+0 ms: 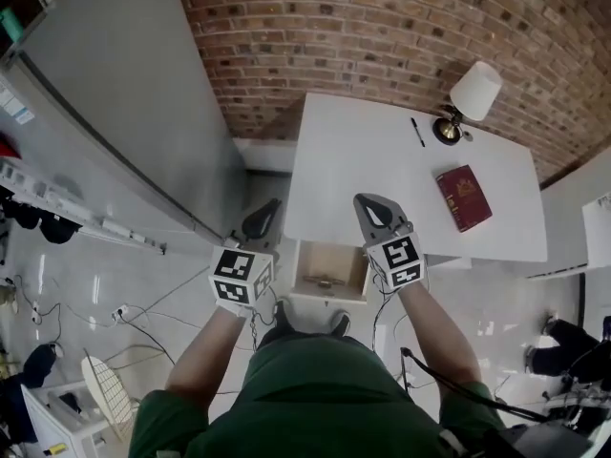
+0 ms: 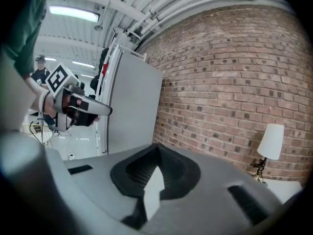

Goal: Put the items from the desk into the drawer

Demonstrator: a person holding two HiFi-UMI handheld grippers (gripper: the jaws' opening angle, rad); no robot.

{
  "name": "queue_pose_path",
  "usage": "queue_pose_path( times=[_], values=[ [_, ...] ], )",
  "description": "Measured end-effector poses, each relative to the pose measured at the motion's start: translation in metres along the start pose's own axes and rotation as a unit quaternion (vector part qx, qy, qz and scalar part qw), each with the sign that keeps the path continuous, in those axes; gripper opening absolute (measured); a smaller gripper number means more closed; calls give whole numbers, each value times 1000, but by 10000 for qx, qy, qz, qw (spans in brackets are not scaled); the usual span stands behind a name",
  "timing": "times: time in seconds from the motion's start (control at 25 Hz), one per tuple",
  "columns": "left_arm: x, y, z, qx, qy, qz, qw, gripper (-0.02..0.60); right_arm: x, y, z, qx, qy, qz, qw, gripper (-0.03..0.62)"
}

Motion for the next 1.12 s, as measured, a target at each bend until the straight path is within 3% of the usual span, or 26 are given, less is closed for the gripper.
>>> queue_pose_path(
  times=[0.16,0.36,0.6,0.92,1.12],
  values=[
    [-1,0,-28,-172,-268,-1,9995,26,17,-9,-38,-19,-414,204,9989,6],
    [-9,2,-90,-318,-876,4,9956,26,38,-36,-100,-410,-1162,726,9897,5],
    [-17,-20,-150,-615,-1462,281,9869,26,52,-38,-149,-15,-1568,876,9837,5],
    [-12,-1,-171,-626,-1651,-68,9843,26,63,-40,-174,-35,-1891,1129,9754,3],
    [-5,3,-177,-1281,-1832,-318,9742,26,68,-50,-169,-220,-1838,1304,9740,3]
  ],
)
Point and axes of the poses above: the fingertips, and each gripper's own axes: x backward along the fingers, y to its left, z out of its underside, the point moved 1 cm from there along x, backward along the fingers, and after that the axes turned 5 degrees about -x, right-handed, at the moved point
